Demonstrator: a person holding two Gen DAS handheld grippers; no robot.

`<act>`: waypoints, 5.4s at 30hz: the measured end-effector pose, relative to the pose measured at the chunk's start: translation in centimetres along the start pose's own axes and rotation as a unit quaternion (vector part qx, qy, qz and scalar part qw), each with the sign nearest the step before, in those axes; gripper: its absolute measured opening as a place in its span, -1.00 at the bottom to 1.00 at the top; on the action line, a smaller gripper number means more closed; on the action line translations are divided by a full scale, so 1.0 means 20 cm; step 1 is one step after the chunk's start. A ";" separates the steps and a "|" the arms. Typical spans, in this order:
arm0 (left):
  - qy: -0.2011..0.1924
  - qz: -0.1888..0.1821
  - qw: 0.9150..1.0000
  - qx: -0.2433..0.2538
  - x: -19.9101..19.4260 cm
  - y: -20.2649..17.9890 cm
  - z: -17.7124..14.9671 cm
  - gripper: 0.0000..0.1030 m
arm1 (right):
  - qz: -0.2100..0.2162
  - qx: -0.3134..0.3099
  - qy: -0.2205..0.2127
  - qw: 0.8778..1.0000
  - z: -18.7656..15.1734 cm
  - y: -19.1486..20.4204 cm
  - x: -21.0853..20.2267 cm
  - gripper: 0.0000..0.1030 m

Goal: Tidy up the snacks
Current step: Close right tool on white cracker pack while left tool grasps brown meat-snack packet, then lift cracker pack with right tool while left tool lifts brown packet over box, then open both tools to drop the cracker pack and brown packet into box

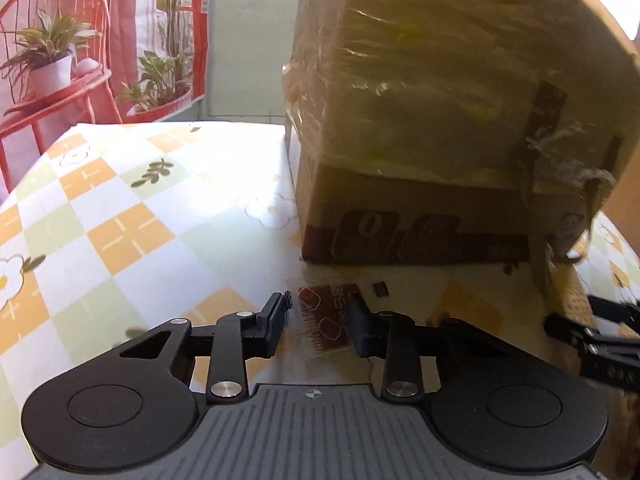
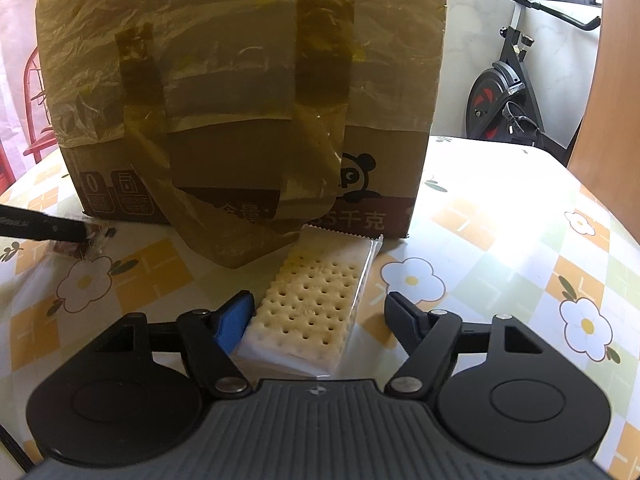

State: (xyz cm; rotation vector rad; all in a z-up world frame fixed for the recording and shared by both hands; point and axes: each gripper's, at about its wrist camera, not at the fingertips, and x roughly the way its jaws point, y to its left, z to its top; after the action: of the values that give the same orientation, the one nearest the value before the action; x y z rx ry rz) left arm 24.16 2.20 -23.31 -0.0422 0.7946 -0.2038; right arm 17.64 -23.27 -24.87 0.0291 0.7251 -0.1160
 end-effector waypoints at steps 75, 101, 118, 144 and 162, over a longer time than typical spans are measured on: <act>-0.044 -0.080 0.996 0.014 -0.28 -0.13 -0.16 -0.14 | 0.098 0.095 0.041 0.990 -0.04 -0.10 -0.16 0.07; -0.201 -0.114 0.973 0.017 -0.64 -0.11 0.23 -0.14 | 0.089 0.151 -0.130 0.976 0.25 -0.32 -0.65 0.06; -0.184 -0.078 0.978 0.059 -0.32 -0.26 0.93 -0.13 | 0.092 0.051 -0.189 0.976 0.99 -0.18 -0.30 0.06; -0.146 -0.015 0.987 0.060 -0.37 -0.16 0.93 0.80 | 0.030 0.002 -0.123 0.992 1.03 -0.06 -0.16 0.45; -0.201 0.030 0.978 0.045 -0.75 -0.16 0.81 0.82 | 0.044 0.036 -0.141 0.988 0.96 -0.04 -0.49 0.96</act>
State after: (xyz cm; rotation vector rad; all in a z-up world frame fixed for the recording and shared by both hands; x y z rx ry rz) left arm 24.90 1.40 -1.05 0.0253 0.3819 -0.1671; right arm 22.93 -24.46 -4.07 0.1116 0.4351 -0.0599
